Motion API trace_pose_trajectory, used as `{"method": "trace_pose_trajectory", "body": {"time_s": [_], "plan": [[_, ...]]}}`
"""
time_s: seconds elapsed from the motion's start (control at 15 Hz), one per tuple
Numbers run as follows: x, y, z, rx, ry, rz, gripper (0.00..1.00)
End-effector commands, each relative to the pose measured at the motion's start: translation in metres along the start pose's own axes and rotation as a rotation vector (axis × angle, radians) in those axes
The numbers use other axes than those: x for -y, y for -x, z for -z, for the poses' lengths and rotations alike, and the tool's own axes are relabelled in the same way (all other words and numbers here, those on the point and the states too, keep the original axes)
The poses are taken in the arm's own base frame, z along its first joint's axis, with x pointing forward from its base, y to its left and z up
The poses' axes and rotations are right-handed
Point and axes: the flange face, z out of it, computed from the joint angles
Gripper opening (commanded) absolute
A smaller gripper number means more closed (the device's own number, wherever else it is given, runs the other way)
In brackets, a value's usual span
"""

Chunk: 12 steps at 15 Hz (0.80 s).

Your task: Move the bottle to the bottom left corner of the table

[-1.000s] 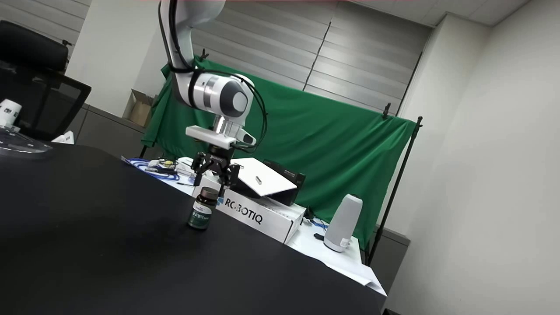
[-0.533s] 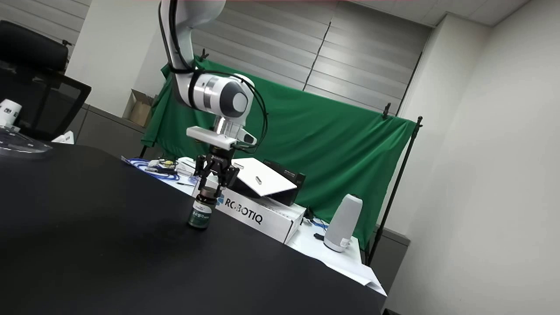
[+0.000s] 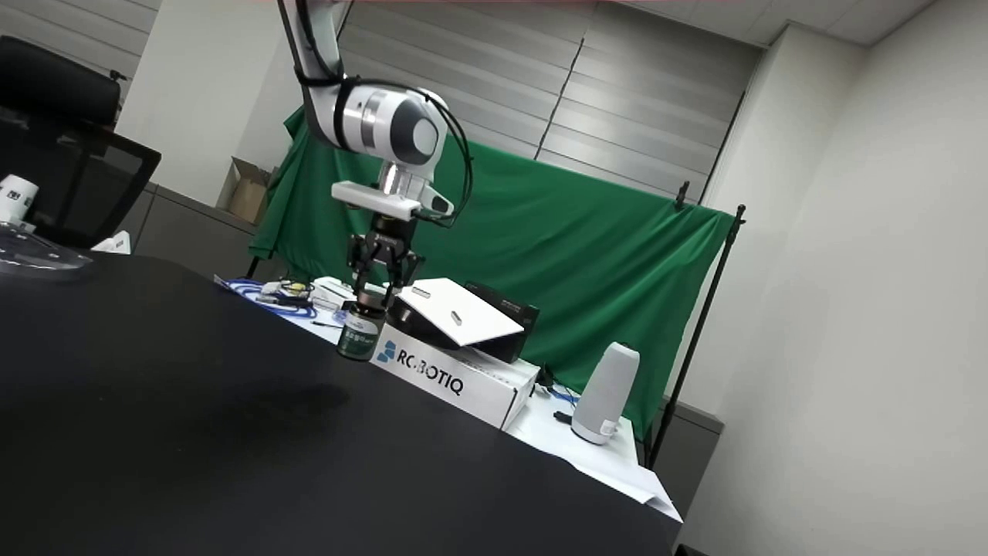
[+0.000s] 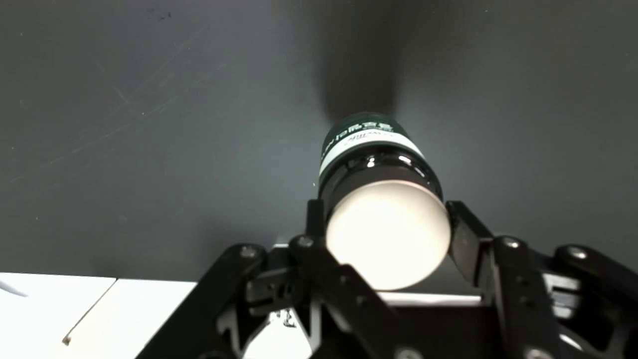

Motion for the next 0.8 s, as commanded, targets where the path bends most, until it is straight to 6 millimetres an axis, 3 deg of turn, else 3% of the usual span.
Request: {"method": "trace_pose_trajectory", "body": {"time_s": [0.0,0.33,0.73], "plan": [[0.026,0.007,0.055,-0.016,-0.016,0.058,0.36],[0.110,0.025,0.086,-0.012,-0.060,0.206,0.36],[0.239,0.091,0.089,0.033,-0.116,0.461,0.36]]}}
